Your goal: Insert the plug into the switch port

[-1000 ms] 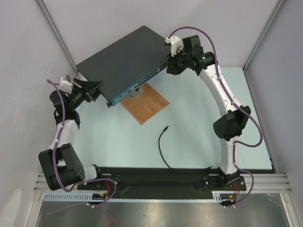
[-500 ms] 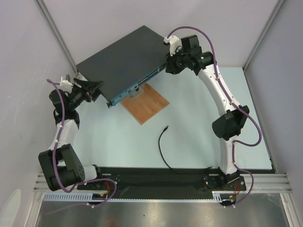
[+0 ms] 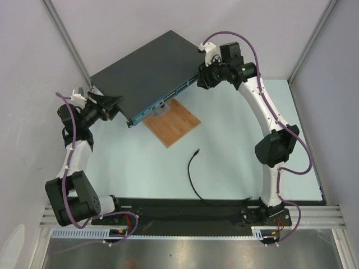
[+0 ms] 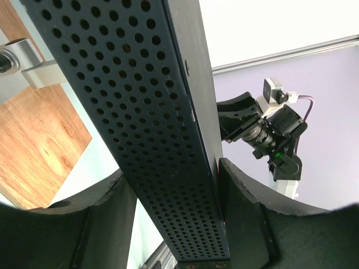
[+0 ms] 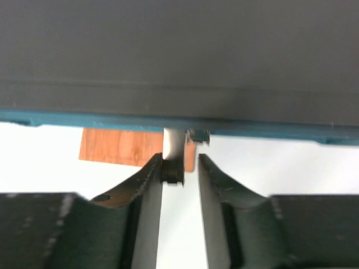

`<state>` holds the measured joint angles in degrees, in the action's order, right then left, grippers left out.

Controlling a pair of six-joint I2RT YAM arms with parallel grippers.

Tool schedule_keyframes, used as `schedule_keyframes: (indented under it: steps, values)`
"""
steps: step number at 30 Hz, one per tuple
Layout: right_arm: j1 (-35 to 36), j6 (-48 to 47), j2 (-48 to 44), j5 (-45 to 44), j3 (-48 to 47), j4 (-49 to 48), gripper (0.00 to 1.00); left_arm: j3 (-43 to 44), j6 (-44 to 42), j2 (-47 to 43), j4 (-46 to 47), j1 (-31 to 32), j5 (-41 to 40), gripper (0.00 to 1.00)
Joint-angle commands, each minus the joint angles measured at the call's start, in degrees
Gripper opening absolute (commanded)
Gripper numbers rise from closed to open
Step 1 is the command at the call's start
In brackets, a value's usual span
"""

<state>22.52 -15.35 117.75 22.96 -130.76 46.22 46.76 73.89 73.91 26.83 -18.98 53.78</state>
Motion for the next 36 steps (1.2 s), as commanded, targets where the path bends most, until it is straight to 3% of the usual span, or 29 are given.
schedule_keyframes:
  steps: [1,5,9,12,14,17,36]
  values:
    - [-1.52,-1.86,-5.25,2.44,1.55,-1.05,0.37,2.72,-7.18,-0.79,2.26,0.88,0.18,0.0]
    - [-2.66,-3.72,-6.66,5.59,3.75,1.94,0.52,2.98,-7.18,-0.61,2.26,0.88,0.36,0.0]
    - [-3.36,-4.6,-8.68,7.36,7.26,3.09,0.55,2.9,-7.27,-0.61,2.17,0.88,0.45,0.0]
    - [-3.54,-4.42,-9.56,7.1,9.38,1.34,0.5,2.9,-7.35,-0.7,2.17,0.88,0.62,0.0]
    - [-3.45,-3.37,-9.3,7.18,9.21,0.2,0.38,2.9,-7.44,-0.7,2.17,0.88,0.63,0.0]
    - [-3.54,-1.79,-8.16,7.19,7.98,-1.56,0.27,2.9,-7.53,-0.7,2.0,0.88,0.71,0.0]
    - [-1.78,2.26,-1.3,7.54,-0.11,-5.35,0.24,3.07,-8.58,-1.14,0.95,0.96,0.45,0.0]
